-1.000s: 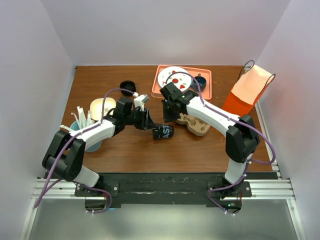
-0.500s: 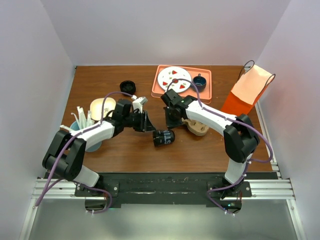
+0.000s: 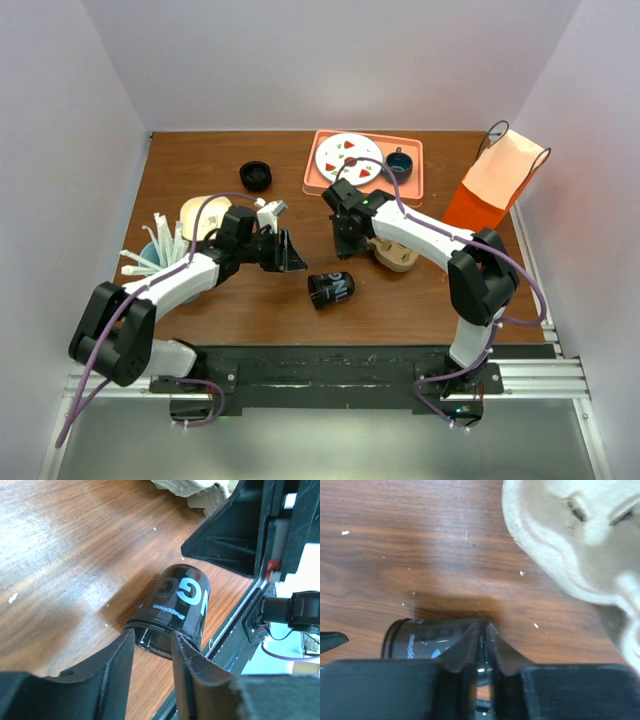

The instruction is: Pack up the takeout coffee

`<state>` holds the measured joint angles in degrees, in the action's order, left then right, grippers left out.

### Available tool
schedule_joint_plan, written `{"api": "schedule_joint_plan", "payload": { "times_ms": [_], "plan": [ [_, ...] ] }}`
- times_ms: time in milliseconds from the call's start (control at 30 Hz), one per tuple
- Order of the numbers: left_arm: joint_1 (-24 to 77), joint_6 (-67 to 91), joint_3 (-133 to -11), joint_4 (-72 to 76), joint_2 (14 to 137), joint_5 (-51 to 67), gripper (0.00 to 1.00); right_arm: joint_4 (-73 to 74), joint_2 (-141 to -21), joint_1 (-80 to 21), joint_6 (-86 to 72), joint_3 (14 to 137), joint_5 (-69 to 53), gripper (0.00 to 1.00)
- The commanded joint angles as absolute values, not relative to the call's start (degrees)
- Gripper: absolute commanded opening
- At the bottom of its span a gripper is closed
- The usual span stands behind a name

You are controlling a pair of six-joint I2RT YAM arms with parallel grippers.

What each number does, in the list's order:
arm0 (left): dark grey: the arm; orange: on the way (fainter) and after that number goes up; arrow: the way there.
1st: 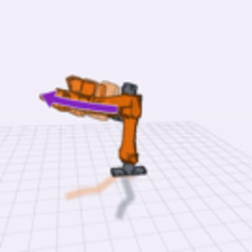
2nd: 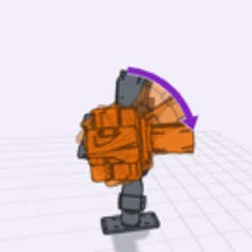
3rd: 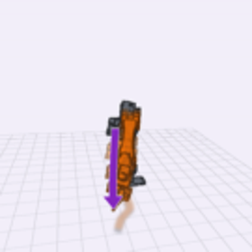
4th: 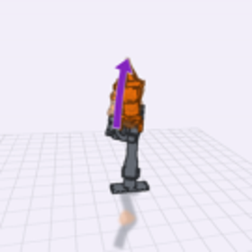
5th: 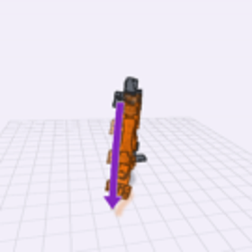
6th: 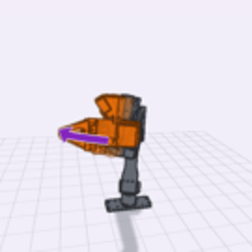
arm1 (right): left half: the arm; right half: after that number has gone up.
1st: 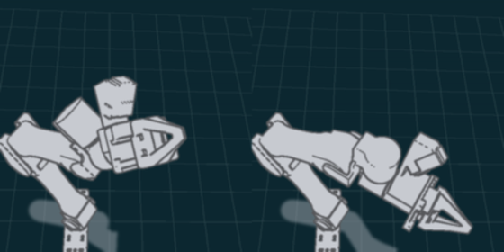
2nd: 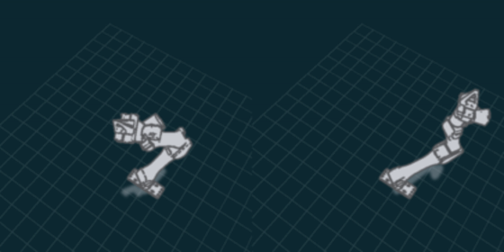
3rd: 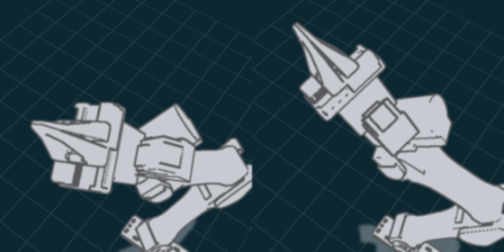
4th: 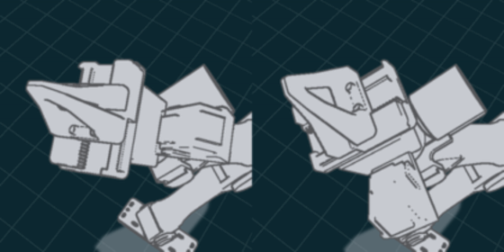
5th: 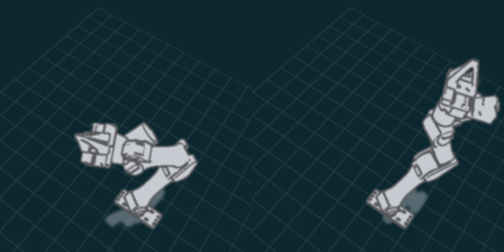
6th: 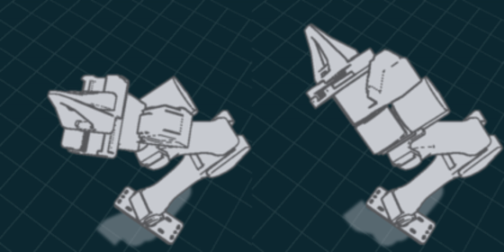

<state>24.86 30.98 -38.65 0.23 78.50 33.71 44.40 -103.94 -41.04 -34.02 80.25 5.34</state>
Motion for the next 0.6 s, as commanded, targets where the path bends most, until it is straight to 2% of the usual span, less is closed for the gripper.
{"api": "schedule_joint_plan", "payload": {
  "times_ms": [0,133,300,467,567],
  "plan": [
    [24.6,30.5,-38.3,-4.1,72.7,33.7,0.44,49.9,-97.2,-41.2,-32.3,83.9,9.0,0.27],
    [25.3,32.1,-36.5,-5.2,69.7,34.3,0.54,49.9,-91.3,-41.2,-33.3,74.8,5.6,0.35],
    [27.2,33.5,-36.0,-6.5,68.0,34.3,0.55,46.7,-84.5,-41.4,-36.5,63.9,-3.5,0.36],
    [29.7,35.1,-36.3,-8.0,67.2,33.0,0.55,47.6,-75.8,-42.4,-38.3,57.4,-7.3,0.34],
    [31.8,35.9,-37.2,-9.4,67.1,32.4,0.57,46.7,-72.4,-43.2,-39.9,53.1,-8.8,0.36]
  ]
}}
